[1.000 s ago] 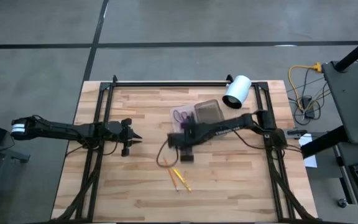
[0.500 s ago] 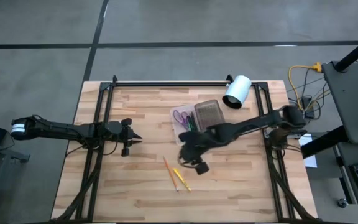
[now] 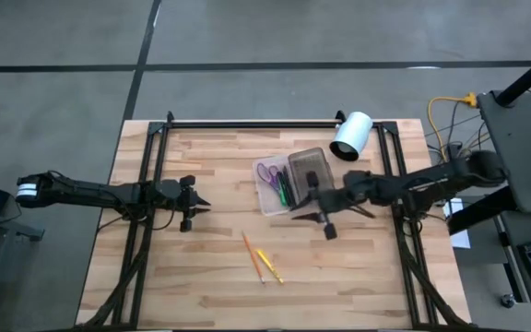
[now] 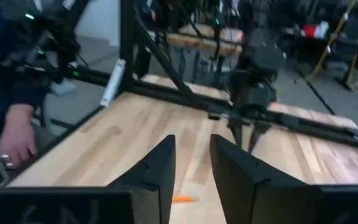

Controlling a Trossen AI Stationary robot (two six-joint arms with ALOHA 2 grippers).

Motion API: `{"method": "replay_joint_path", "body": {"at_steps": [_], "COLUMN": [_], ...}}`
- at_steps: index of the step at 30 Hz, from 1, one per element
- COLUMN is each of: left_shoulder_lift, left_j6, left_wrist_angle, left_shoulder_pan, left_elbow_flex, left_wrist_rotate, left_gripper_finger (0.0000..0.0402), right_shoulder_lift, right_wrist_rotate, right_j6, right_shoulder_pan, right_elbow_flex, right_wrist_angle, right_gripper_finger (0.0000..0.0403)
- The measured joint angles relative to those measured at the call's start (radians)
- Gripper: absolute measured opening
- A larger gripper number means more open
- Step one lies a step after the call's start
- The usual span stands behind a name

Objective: Pick & place school supplies into a supply box
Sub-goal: Put the yellow pen into the supply box

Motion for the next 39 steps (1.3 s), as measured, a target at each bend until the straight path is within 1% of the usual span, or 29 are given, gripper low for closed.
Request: {"method": "replay_joint_path", "body": {"at_steps": [3, 5, 10, 13, 16, 19, 23, 30, 36, 39], "left_shoulder_lift": [0.0, 0.0, 0.0, 0.0, 0.0, 0.0, 0.0, 0.0, 0.0, 0.0], "left_j6": [0.0, 0.0, 0.0, 0.0, 0.0, 0.0, 0.0, 0.0, 0.0, 0.0], "left_wrist_angle": [0.0, 0.0, 0.0, 0.0, 0.0, 0.0, 0.0, 0.0, 0.0, 0.0], "left_shoulder_pan": [0.0, 0.0, 0.0, 0.0, 0.0, 0.0, 0.0, 0.0, 0.0, 0.0], "left_elbow_flex": [0.0, 0.0, 0.0, 0.0, 0.0, 0.0, 0.0, 0.0, 0.0, 0.0], "left_wrist_rotate": [0.0, 0.0, 0.0, 0.0, 0.0, 0.0, 0.0, 0.0, 0.0, 0.0], "left_gripper_finger": [0.0066, 0.0066, 0.0066, 0.0066, 0.0066, 0.0066, 0.0066, 0.0066, 0.0066, 0.0066], "right_shoulder_lift": [-0.055, -0.097, -0.173, -0.2, -0.23, -0.277, -0.365, -0.511, -0.623, -0.689], "right_wrist_rotate": [-0.004, -0.002, -0.004, -0.002, -0.003, -0.002, -0.002, -0.003, -0.002, 0.017], "right_j6": [-0.014, -0.04, -0.082, -0.071, -0.059, -0.018, -0.015, 0.003, -0.005, -0.002], "right_shoulder_pan": [0.002, -0.001, 0.002, 0.0, -0.002, -0.008, -0.01, -0.01, -0.01, -0.01], "right_elbow_flex": [-0.074, -0.097, -0.116, -0.119, -0.13, -0.161, -0.211, -0.352, -0.497, -0.55], "right_wrist_angle": [0.092, 0.123, 0.109, 0.101, 0.028, 0.041, 0.049, 0.157, 0.331, 0.383], "right_gripper_finger": [0.0089, 0.0088, 0.0093, 0.0093, 0.0089, 0.0084, 0.0079, 0.0078, 0.0074, 0.0076]}}
